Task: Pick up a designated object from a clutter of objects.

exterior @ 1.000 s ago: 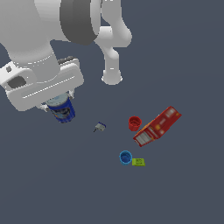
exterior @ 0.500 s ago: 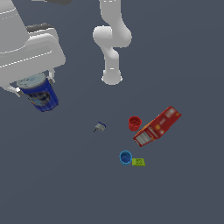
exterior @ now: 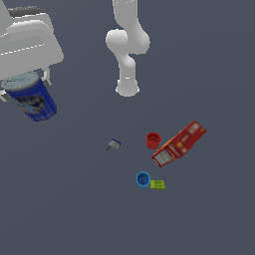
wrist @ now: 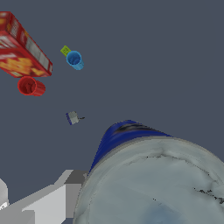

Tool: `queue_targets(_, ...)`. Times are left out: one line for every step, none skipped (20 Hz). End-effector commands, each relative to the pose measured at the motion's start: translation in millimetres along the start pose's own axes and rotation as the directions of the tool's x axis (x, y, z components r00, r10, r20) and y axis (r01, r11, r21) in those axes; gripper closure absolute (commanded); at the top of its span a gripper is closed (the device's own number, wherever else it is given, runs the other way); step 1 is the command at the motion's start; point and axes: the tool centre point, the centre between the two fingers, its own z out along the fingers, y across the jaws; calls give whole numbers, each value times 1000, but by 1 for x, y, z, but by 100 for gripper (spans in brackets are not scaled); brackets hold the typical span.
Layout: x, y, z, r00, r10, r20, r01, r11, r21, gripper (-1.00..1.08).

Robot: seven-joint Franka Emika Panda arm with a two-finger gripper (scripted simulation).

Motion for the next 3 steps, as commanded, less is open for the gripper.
queue_targets(0, 1, -5, 1000, 0, -2, 0, 1000, -4, 108)
queue_targets(0, 2, -6, 1000, 0, -2, 0, 1000, -4, 108)
queue_targets(0, 2, -6, 1000, 0, -2, 0, 1000, -4, 108)
